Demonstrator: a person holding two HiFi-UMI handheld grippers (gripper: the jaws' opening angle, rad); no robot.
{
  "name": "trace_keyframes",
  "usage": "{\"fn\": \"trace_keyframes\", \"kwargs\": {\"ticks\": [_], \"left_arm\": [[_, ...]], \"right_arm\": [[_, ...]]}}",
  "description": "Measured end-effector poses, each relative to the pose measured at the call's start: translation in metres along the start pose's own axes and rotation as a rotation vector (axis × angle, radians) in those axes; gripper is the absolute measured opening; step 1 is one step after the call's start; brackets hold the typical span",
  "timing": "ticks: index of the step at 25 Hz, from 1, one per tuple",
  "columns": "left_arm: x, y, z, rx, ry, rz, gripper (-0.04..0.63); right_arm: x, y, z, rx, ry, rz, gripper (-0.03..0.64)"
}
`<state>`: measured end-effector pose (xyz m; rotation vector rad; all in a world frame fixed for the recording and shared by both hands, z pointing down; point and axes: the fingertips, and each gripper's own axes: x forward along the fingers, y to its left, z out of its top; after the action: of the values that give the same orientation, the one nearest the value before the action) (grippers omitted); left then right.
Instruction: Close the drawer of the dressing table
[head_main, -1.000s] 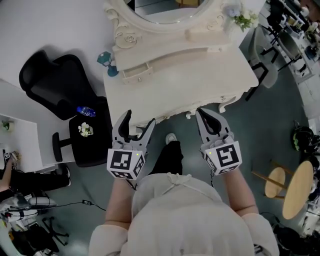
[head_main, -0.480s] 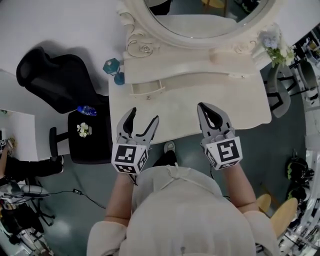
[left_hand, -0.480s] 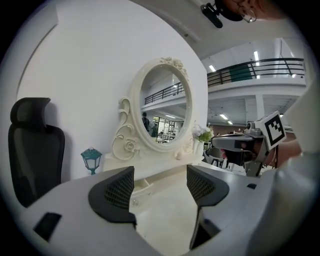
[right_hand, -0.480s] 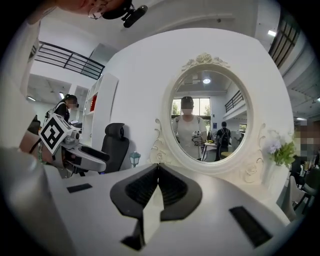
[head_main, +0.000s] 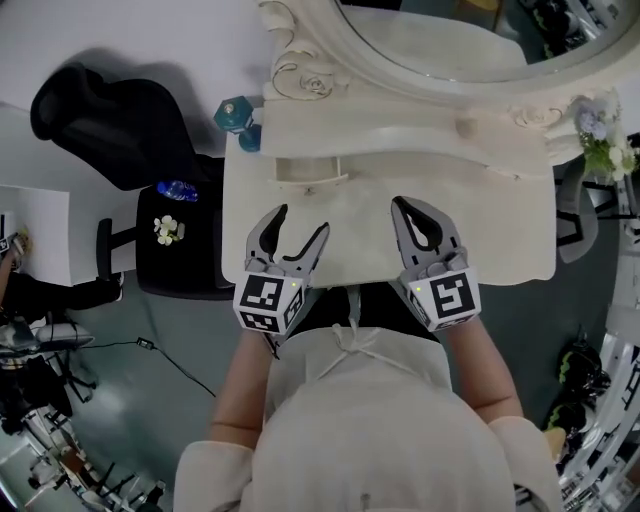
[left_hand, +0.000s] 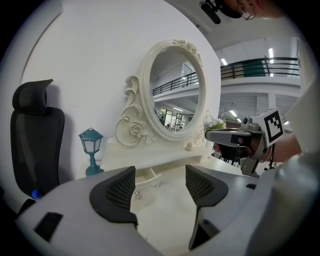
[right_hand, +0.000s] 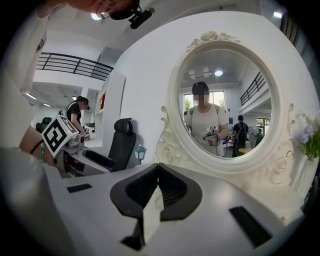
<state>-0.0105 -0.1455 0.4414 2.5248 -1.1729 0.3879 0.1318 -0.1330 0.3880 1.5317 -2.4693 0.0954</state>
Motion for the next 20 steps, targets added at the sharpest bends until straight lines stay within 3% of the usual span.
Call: {"fn": "trace_keyframes", "kwargs": {"ticks": [8, 14, 20], "left_arm": [[0.045, 0.032, -0.052, -0.117, 0.062, 0.168, 0.331], [0.075, 0.048, -0.092, -0.153, 0.137, 0.236, 0.307], [0.084, 0.061, -0.105, -0.218, 0.121, 0.303, 0.258]], "right_arm": [[0.036, -0.014, -0.041, 0.019, 0.080, 0.140, 0.005], [0.058, -0.027, -0.071, 0.041, 0.112, 0.178, 0.005], [0.063, -0.029, -0.093, 0.053, 0.147, 0.205, 0.005]]}}
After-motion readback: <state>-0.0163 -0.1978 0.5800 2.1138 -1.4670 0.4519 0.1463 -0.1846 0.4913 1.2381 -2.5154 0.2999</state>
